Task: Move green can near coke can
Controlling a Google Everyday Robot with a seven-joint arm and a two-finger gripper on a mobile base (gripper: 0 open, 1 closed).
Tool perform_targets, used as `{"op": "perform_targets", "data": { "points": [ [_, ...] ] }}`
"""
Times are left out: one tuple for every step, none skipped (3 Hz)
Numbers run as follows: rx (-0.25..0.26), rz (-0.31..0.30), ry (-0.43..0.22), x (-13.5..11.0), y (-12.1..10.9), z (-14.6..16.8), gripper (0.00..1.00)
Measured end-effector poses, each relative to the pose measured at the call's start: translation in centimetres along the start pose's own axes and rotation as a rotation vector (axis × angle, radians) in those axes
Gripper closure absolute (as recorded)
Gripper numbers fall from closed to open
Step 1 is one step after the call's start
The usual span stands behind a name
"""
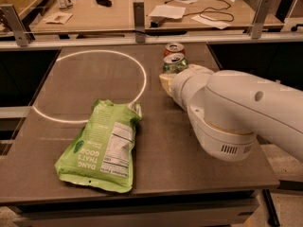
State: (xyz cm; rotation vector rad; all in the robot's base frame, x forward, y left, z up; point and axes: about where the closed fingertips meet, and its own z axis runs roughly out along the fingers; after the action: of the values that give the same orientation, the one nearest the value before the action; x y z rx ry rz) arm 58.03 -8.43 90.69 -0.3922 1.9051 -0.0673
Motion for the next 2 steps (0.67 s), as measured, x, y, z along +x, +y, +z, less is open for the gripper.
{"op": "perform_targets", "data": {
  "points": [
    [0.062,-0.005,0.022,0.5,-2.3,-0.8,1.0],
    [0.104,0.002,0.036,0.9,-3.6,-1.3,1.0]
  ]
}}
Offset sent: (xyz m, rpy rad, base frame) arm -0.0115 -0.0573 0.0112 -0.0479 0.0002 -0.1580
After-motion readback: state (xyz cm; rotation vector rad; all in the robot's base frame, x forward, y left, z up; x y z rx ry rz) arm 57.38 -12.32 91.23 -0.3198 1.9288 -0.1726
